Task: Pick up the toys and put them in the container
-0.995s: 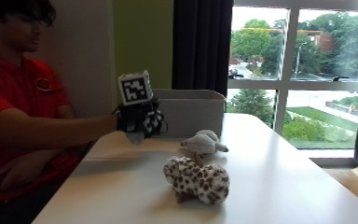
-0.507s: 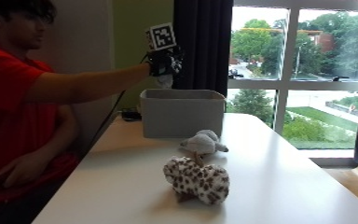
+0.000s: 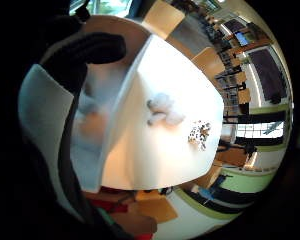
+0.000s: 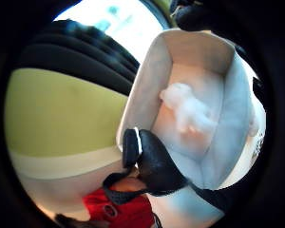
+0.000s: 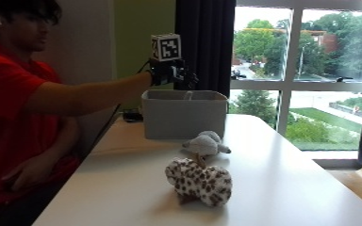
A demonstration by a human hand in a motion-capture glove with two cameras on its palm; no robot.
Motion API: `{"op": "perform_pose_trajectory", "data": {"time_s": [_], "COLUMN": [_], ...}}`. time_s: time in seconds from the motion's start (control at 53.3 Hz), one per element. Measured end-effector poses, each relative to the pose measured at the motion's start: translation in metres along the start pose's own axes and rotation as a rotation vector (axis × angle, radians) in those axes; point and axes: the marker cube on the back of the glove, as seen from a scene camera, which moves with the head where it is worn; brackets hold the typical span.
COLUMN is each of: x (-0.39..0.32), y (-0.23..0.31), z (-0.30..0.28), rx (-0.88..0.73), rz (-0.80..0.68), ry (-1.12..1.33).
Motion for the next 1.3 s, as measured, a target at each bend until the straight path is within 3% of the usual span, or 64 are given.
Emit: {"op": "perform_pose_trajectory", "data": {"time_s": [0.075,0.169,0.319,0.451,0.695,1.052,1.296], "x": [0.041,0.087,0.168,0.24,0.33,0.388,0.399], "y": [0.016,0.04,0.069,0.083,0.1,0.114,0.117], "z": [-0.001,0.0,0.009,0.022,0.051,0.088,0.119], "rx": [0.04,0.005,-0.094,-0.077,-0.092,-0.14,-0.315], "rz": [0.133,0.097,0.233,0.484,0.641,0.716,0.73], "ry": [0.08,0.114,0.167,0.209,0.234,0.193,0.126]}}
